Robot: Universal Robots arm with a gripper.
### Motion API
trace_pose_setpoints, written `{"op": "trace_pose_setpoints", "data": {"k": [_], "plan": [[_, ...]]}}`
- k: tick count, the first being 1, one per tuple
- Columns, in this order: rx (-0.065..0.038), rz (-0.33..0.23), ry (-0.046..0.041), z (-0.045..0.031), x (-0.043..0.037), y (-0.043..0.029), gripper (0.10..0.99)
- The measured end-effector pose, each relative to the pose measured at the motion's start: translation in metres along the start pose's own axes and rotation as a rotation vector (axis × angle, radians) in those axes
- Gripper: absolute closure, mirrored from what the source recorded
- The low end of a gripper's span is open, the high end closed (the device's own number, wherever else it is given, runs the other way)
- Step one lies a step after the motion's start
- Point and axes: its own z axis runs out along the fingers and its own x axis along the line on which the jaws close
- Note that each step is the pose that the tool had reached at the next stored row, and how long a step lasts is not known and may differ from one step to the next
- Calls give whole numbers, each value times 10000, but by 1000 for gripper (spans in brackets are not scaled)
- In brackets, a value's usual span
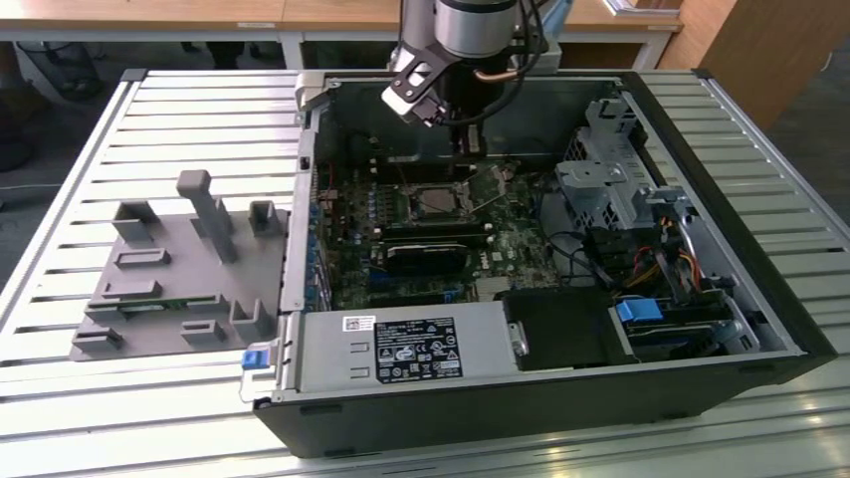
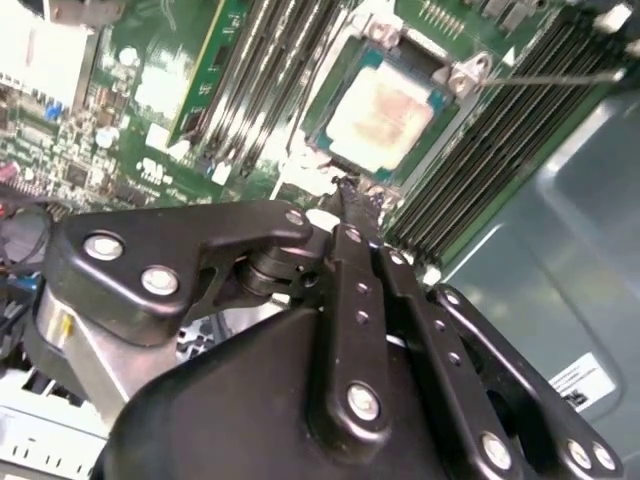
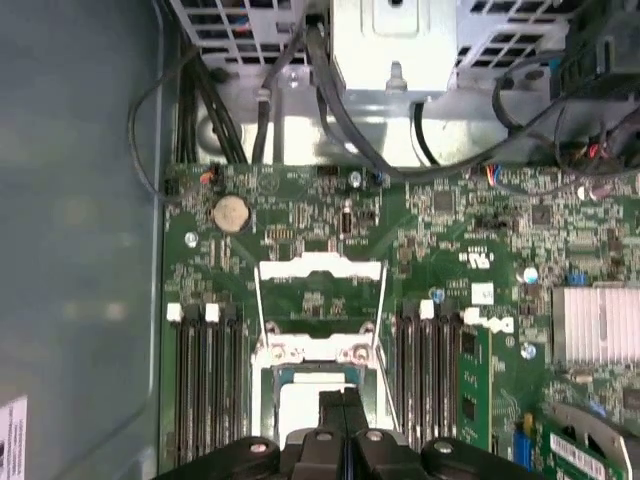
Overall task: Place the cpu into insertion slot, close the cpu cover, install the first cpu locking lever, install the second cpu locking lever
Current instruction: 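Close the cpu cover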
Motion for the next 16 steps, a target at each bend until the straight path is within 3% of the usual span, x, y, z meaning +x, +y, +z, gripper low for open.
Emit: {"op": "trace_pose_setpoints", "data": {"k": [5,16], "plan": [[56,-33,3,12,4,173,980],[66,-638,42,41,8,238,980]]}}
